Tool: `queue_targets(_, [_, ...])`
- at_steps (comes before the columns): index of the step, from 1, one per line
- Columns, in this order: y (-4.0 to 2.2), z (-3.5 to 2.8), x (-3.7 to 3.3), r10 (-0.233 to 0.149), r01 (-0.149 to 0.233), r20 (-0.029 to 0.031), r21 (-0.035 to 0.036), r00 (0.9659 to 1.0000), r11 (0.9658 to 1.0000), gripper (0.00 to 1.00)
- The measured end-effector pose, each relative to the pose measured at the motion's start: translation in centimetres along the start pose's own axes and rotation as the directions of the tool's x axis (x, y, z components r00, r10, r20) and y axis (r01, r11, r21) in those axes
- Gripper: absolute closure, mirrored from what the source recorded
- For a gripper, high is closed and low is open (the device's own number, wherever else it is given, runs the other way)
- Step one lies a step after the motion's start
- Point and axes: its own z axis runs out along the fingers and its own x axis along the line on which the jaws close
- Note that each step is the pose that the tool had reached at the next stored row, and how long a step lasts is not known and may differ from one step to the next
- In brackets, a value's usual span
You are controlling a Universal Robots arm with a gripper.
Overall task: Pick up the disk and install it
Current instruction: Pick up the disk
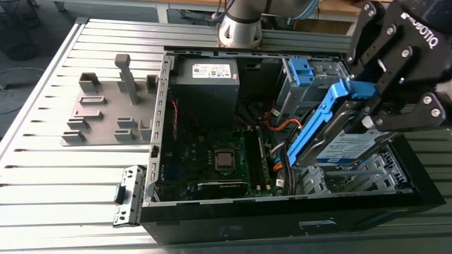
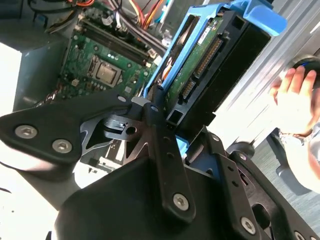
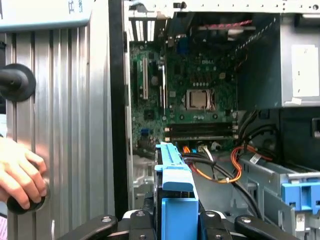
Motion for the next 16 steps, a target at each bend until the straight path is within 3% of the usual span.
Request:
queue_targets(9, [-2.76, 0.5, 0.29, -0.001, 0.001, -0.0006, -0.0025, 1.0, 1.0, 0.64])
queue_targets(16, [-4.29, 1.12, 0.3, -0.024, 0.024, -0.0025, -0.0064, 0.9997, 0.9997, 0.64])
